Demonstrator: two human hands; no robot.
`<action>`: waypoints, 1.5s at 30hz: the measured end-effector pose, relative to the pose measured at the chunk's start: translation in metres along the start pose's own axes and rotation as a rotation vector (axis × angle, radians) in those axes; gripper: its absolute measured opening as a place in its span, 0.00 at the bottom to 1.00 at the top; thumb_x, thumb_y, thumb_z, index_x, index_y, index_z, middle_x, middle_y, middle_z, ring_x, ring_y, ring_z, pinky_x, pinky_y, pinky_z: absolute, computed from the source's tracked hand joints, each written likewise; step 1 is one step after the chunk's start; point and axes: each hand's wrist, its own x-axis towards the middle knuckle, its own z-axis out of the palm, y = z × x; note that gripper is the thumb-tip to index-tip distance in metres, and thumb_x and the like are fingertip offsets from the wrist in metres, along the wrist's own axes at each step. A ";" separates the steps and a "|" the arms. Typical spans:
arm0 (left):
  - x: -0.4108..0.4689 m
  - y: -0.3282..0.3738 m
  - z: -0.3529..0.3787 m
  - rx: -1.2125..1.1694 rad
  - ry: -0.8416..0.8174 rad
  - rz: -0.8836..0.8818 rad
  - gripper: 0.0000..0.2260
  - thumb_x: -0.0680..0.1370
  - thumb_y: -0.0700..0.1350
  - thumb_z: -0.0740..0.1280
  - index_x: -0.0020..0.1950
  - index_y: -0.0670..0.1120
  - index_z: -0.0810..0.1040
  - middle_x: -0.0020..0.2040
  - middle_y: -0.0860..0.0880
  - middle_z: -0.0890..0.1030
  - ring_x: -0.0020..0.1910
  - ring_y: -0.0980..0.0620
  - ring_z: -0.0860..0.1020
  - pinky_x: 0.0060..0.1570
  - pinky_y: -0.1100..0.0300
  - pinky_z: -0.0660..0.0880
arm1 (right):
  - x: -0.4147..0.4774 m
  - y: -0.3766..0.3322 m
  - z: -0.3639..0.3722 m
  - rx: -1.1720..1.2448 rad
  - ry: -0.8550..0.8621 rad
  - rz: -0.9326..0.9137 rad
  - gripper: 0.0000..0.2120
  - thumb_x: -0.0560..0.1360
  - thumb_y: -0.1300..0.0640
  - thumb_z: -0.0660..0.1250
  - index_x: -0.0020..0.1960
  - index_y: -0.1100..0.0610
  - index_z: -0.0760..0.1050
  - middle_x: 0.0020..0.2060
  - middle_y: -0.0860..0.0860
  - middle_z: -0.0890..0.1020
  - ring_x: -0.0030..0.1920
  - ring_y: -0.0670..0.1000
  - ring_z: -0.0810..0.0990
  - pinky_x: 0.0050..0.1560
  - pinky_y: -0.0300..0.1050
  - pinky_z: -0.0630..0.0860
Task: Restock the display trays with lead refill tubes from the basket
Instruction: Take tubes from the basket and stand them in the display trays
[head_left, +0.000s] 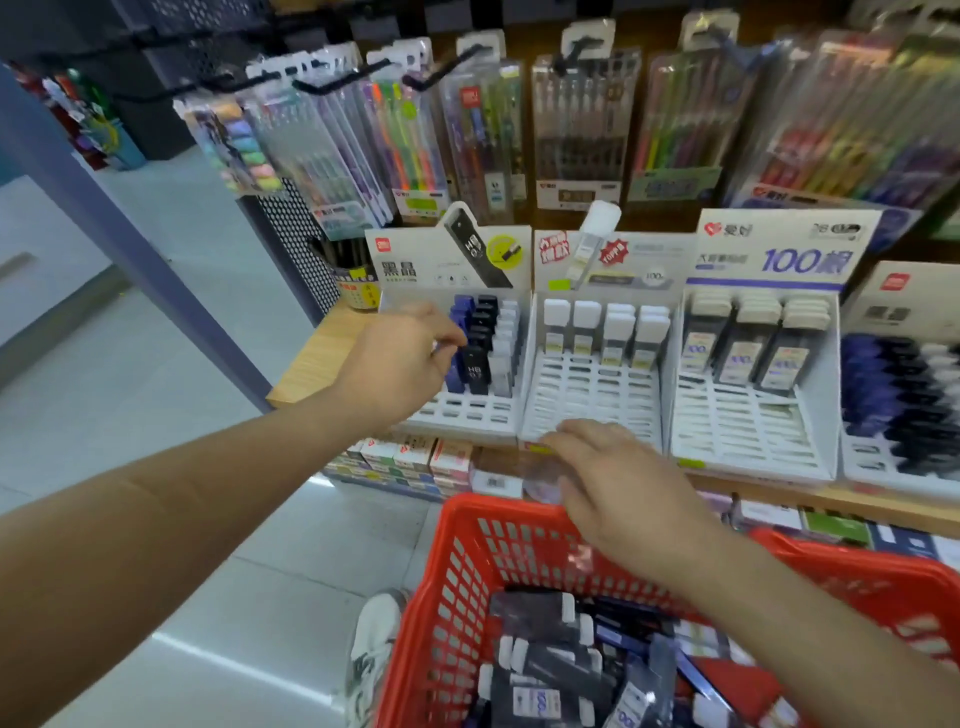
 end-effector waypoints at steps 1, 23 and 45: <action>-0.006 0.010 -0.003 -0.004 -0.022 0.049 0.07 0.76 0.40 0.68 0.51 0.45 0.84 0.48 0.48 0.82 0.43 0.49 0.78 0.47 0.59 0.72 | -0.009 0.008 -0.007 0.005 -0.041 -0.012 0.17 0.81 0.52 0.56 0.69 0.48 0.70 0.63 0.49 0.77 0.62 0.52 0.75 0.61 0.49 0.73; -0.273 0.135 0.214 0.378 -1.166 0.231 0.35 0.77 0.48 0.65 0.77 0.48 0.47 0.74 0.39 0.48 0.73 0.37 0.53 0.60 0.44 0.70 | -0.206 0.110 0.203 -0.260 -0.925 0.438 0.54 0.75 0.50 0.72 0.78 0.52 0.31 0.77 0.63 0.36 0.76 0.69 0.40 0.71 0.68 0.57; -0.221 0.118 0.208 -0.684 -0.743 -0.721 0.20 0.80 0.37 0.62 0.71 0.50 0.66 0.33 0.43 0.78 0.20 0.58 0.67 0.20 0.66 0.63 | -0.167 0.122 0.190 0.748 -0.360 0.813 0.10 0.80 0.56 0.65 0.58 0.60 0.74 0.41 0.57 0.80 0.39 0.57 0.79 0.38 0.46 0.73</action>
